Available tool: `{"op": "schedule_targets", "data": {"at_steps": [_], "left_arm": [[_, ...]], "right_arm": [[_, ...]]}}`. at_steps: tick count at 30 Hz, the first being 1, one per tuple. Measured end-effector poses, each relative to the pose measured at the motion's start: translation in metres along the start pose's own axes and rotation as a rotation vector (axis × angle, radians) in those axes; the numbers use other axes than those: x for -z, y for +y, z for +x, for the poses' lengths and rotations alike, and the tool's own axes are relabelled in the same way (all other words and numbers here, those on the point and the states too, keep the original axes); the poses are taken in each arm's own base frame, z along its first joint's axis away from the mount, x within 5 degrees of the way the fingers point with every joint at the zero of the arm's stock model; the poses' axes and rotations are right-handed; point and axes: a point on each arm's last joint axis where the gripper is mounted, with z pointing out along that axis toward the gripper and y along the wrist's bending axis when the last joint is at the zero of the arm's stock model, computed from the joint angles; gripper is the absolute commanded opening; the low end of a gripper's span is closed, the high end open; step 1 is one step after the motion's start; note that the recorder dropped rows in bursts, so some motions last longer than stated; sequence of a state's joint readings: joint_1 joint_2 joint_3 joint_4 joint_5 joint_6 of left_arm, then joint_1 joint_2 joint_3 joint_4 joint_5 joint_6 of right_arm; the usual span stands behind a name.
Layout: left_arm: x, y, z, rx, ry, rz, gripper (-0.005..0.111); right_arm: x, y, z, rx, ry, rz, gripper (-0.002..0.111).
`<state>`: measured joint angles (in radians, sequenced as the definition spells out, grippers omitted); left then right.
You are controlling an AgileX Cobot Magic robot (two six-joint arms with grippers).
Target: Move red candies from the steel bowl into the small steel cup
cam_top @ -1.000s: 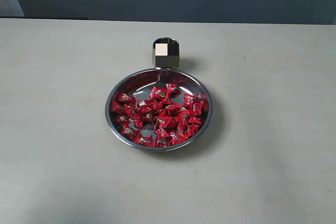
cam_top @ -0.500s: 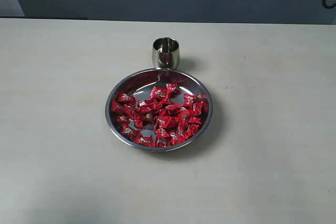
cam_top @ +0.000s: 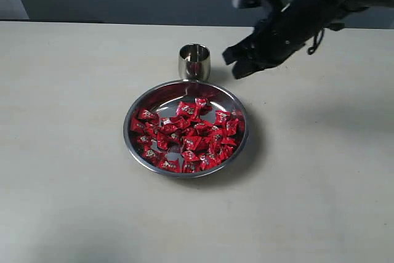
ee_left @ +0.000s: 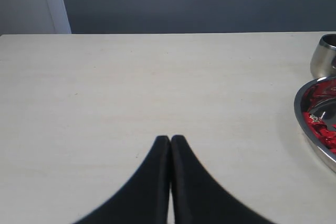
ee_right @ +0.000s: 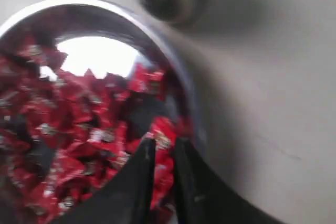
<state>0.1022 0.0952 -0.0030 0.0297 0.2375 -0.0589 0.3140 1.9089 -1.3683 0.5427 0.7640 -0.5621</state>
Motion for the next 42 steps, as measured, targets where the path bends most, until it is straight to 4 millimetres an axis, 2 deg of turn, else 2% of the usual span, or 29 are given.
{"op": "schedule_targets", "data": {"at_steps": [3, 6, 11, 21, 31, 42], "left_arm": [[0.000, 0.000, 0.000, -0.003, 0.000, -0.001, 0.000], [0.000, 0.000, 0.000, -0.003, 0.000, -0.001, 0.000], [0.000, 0.000, 0.000, -0.003, 0.000, -0.001, 0.000], [0.000, 0.000, 0.000, -0.003, 0.000, -0.001, 0.000], [0.000, 0.000, 0.000, -0.003, 0.000, -0.001, 0.000], [0.000, 0.000, 0.000, -0.003, 0.000, -0.001, 0.000]], "right_arm": [[-0.010, 0.032, -0.005, 0.107, -0.027, -0.054, 0.052], [-0.017, 0.054, -0.011, 0.168, -0.079, -0.049, 0.051], [-0.025, 0.071, -0.016, 0.209, -0.144, -0.027, 0.047], [-0.069, 0.062, -0.001, 0.179, -0.032, -0.042, 0.047], [-0.096, 0.054, 0.010, 0.155, 0.019, -0.038, 0.047], [-0.099, 0.051, 0.008, 0.152, -0.008, -0.015, 0.047]]}}
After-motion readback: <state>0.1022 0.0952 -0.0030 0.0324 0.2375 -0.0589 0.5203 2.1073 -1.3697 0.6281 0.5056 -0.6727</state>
